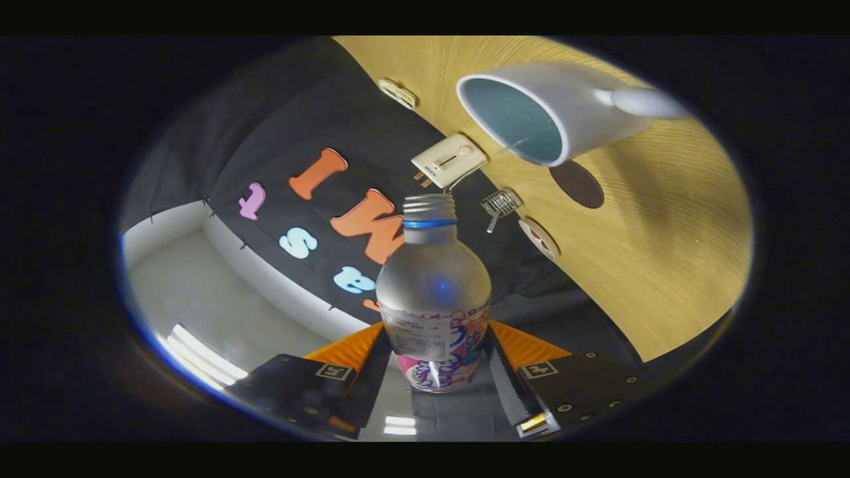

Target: Take the bottle from table, then pour the juice into the cup, finally place the bottle on the coaster

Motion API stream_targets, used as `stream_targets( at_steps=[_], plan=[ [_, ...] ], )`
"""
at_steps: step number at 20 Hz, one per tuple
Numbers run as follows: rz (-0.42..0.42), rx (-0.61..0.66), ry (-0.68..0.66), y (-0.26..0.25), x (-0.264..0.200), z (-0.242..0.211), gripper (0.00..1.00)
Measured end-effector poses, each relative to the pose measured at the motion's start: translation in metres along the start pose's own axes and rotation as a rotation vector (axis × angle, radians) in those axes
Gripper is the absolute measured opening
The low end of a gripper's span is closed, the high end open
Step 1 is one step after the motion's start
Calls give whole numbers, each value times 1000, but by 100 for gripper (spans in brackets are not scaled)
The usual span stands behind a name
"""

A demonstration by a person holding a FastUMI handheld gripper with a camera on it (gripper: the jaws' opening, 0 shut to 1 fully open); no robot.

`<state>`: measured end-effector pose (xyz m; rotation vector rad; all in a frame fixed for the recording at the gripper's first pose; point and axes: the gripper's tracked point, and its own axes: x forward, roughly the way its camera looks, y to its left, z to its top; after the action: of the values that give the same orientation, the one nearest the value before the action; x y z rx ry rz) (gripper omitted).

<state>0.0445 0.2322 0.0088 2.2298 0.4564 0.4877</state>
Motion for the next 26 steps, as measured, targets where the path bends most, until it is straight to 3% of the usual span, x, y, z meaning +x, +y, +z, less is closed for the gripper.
stream_targets(
  at_steps=[26],
  plan=[
    [36,60,-20,15,-7,7,76]
  ],
)
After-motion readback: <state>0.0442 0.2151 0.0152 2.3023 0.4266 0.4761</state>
